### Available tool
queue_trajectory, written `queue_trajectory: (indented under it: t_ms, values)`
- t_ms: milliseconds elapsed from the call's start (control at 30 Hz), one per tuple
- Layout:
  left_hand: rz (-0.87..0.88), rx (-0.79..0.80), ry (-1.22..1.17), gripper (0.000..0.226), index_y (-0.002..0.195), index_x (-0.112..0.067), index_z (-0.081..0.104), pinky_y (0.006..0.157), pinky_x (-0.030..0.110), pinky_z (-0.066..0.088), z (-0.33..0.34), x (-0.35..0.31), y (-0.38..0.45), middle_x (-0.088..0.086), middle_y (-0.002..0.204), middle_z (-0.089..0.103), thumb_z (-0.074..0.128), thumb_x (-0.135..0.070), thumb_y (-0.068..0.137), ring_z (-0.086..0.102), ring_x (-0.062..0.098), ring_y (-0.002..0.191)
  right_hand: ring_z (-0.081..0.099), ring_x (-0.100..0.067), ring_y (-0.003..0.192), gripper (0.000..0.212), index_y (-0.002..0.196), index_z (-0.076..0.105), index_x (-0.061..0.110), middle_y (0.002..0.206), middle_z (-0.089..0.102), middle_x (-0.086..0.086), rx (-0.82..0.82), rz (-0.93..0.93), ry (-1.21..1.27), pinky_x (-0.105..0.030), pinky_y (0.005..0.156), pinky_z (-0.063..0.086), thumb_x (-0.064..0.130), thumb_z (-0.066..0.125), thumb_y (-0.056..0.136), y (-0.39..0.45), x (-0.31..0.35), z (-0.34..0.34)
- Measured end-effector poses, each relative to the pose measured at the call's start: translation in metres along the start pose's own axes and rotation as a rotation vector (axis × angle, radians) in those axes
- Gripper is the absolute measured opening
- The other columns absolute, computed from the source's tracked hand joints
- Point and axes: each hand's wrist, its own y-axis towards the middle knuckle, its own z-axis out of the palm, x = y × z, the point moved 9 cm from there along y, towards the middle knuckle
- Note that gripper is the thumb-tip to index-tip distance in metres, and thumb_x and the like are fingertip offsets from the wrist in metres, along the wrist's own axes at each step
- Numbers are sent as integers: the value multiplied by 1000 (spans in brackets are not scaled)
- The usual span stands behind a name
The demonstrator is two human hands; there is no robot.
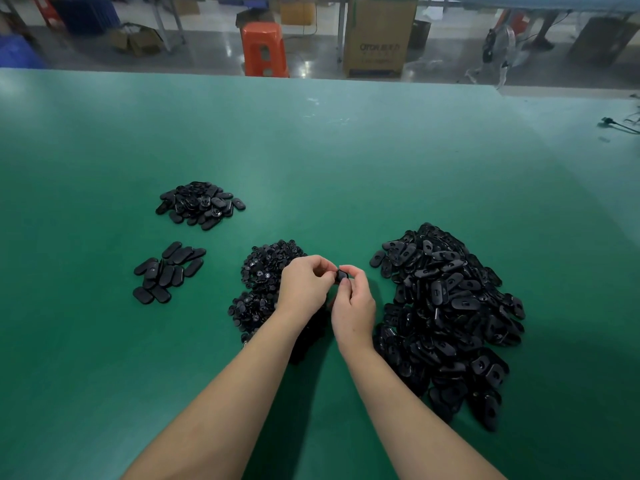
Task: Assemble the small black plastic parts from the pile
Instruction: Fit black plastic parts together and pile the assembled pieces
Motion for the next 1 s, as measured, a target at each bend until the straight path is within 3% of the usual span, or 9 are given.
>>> queue_trajectory:
  t_ms: [200, 333, 467, 600, 733, 1000]
  values:
    - [28, -34, 5, 11, 84, -22, 76, 67, 21, 49, 0, -3, -3, -13, 78, 70, 69, -14, 88, 64, 6, 72, 61, -16, 79, 19, 111, 61, 25, 94, 71, 4, -6, 8, 6, -31, 69, 44, 16, 45, 104, 2, -2, 0]
    - [22, -57, 3, 8, 85, -23, 76, 54, 15, 42, 1, -1, -3, -13, 82, 70, 72, -17, 87, 56, 6, 58, 63, -17, 85, 19, 107, 58, 29, 96, 70, 7, 0, 20, 21, -32, 71, 45, 16, 45, 104, 2, -3, 0]
    - [-59, -29, -136, 10, 84, -23, 71, 69, 23, 50, 4, 9, 2, -7, 81, 71, 78, -15, 83, 65, 10, 74, 62, -10, 90, 26, 102, 57, 34, 95, 68, 12, -8, 26, 58, -32, 77, 47, 10, 44, 102, 2, -3, 0]
    - [-97, 30, -242, 16, 89, -24, 73, 67, 25, 49, 7, 17, 5, -5, 76, 69, 82, -14, 81, 61, 10, 67, 61, -7, 88, 30, 95, 53, 39, 92, 66, 16, -11, 24, 45, -34, 77, 47, 11, 45, 102, 2, -3, 0]
    - [-82, 44, -262, 16, 79, -24, 74, 65, 24, 51, 5, 19, 5, -5, 71, 73, 84, -11, 79, 63, 6, 63, 64, -16, 89, 16, 104, 56, 32, 95, 69, 9, -2, 2, 26, -36, 78, 50, 17, 50, 101, 3, -3, 1]
    - [-90, 87, -289, 12, 83, -21, 75, 57, 21, 51, 8, 19, 1, -4, 72, 74, 76, -9, 86, 60, 6, 60, 62, -13, 91, 19, 105, 55, 35, 95, 65, 15, 6, 1, 1, -34, 81, 50, 17, 49, 102, 4, -3, 2]
